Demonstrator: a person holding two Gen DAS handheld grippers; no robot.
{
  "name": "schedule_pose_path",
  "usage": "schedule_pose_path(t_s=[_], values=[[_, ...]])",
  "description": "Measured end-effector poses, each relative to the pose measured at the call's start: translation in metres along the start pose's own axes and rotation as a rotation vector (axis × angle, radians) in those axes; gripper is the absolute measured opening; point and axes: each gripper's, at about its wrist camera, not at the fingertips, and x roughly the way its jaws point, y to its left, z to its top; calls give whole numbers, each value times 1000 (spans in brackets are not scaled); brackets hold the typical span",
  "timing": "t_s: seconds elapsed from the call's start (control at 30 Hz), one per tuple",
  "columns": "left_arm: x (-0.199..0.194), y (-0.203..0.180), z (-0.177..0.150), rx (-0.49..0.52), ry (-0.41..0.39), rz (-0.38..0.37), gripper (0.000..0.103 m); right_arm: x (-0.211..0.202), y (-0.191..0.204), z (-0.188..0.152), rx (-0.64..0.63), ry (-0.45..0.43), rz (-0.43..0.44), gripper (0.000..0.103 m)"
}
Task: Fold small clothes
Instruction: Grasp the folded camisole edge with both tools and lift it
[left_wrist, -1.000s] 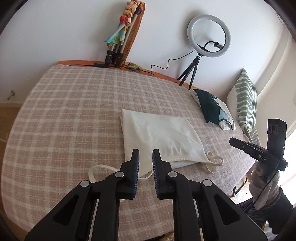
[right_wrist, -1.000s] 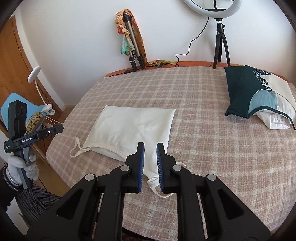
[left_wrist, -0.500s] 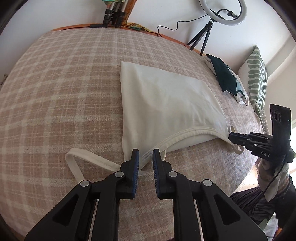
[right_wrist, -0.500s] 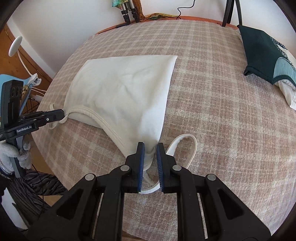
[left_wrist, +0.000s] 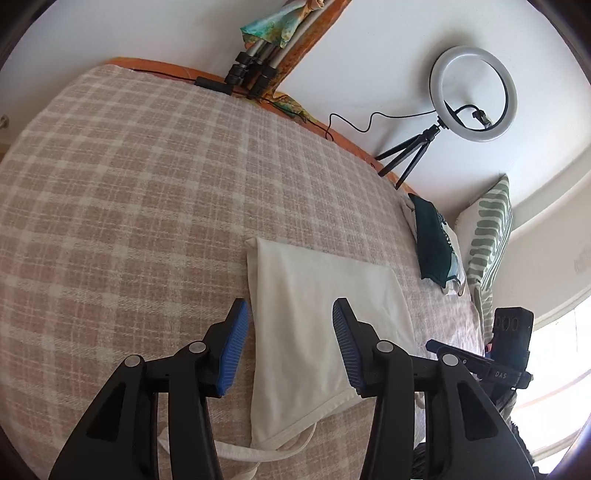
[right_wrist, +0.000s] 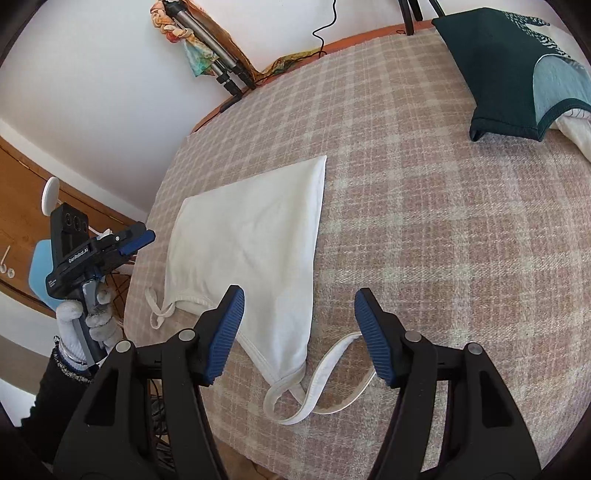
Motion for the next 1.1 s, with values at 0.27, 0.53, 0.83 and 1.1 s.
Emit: schedule_pose_path(t_s=[0.27,0.53,0.83,1.1], values=[[27,40,13,-181,40,-77,46,17,-4,-6,22,67,52,65],[49,43,22,-204,72,-116,46,32,-12,-2,78,110,140,57],[68,23,30,-121,84,-113,44,53,-8,12,141,144,224,53],[74,-7,26,64,73,29,14,66,12,16,80,154,124,21]])
